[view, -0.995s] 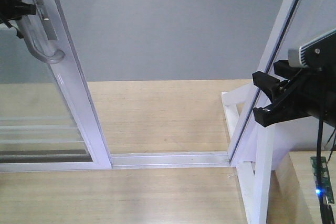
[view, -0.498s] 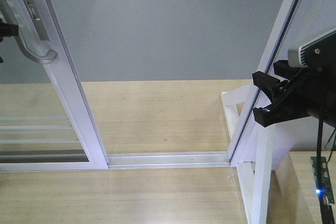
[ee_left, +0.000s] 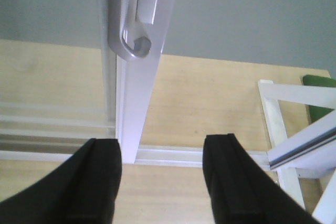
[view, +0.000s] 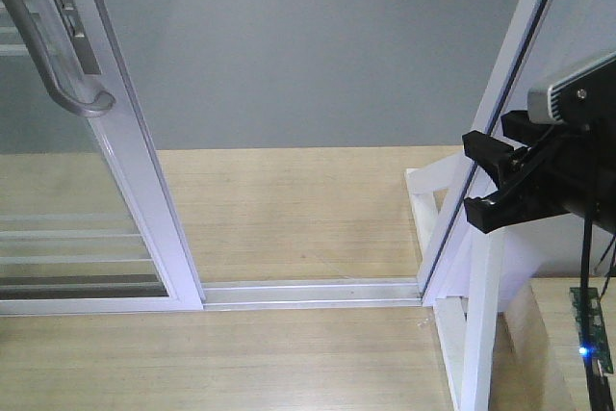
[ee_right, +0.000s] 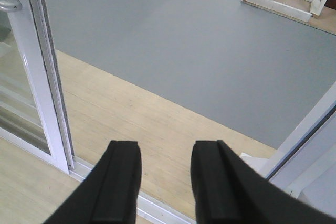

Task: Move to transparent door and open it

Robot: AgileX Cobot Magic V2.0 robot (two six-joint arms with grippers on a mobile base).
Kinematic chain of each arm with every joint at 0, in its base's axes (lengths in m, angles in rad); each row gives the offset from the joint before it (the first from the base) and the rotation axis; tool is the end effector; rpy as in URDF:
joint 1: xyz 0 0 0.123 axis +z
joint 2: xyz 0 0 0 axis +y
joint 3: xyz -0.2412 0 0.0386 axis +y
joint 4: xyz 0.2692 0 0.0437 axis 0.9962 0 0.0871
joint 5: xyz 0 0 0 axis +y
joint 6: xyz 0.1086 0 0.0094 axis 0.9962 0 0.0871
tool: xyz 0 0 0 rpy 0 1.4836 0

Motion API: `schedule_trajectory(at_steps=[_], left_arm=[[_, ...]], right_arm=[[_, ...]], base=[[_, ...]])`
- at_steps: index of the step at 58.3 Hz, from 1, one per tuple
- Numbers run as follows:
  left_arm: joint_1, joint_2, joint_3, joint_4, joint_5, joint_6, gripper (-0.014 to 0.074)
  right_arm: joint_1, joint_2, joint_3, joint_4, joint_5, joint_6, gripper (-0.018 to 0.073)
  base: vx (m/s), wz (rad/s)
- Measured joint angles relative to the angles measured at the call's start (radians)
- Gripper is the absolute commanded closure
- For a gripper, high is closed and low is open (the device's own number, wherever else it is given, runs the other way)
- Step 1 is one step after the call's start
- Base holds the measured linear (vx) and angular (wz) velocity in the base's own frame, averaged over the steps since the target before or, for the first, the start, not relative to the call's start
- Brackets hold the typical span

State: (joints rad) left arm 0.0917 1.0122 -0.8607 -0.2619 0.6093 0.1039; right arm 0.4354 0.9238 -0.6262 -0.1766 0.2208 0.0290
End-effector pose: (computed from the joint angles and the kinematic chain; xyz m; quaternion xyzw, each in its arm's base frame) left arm 0.2633 0.0080 0.2846 -0.0586 0.8937 -0.0712 0.4390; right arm 0.2327 0.1036 0.2563 -0.2300 0.8090 0.0627 0.5374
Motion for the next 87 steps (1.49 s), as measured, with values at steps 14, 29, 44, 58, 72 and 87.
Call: schedule_trajectory(at_steps=[14, 29, 44, 58, 72, 87], left_arm=[[0.0, -0.088, 0.003, -0.001, 0.183, -0.001, 0.0202], [0.0, -0.313, 0.119, -0.026, 0.229, -0.001, 0.0351], [0.0, -0.682, 0.472, 0.056, -0.145, 0.0, 0.0605], [-0.003, -0.902, 0.844, 0.099, -0.609, -0.002, 0.0603], [-0.067, -1.023, 0.887, 0.206, -0.626, -0.026, 0.0603], [-0.07, -1.023, 0.887, 0.216, -0.604, -0.026, 0.0603]], right_arm=[[0.0, 0.0, 0.0, 0.0, 0.0, 0.0, 0.0243], [0.0, 0.0, 0.0, 0.0, 0.0, 0.0, 0.0243], [0.0, 0.0, 0.0, 0.0, 0.0, 0.0, 0.0243], [0.0, 0.0, 0.0, 0.0, 0.0, 0.0, 0.0243], [0.0, 0.0, 0.0, 0.0, 0.0, 0.0, 0.0243], [0.0, 0.0, 0.0, 0.0, 0.0, 0.0, 0.0243]], base=[[0.0, 0.0], [0.0, 0.0], [0.0, 0.0], [0.0, 0.0], [0.0, 0.0], [0.0, 0.0]])
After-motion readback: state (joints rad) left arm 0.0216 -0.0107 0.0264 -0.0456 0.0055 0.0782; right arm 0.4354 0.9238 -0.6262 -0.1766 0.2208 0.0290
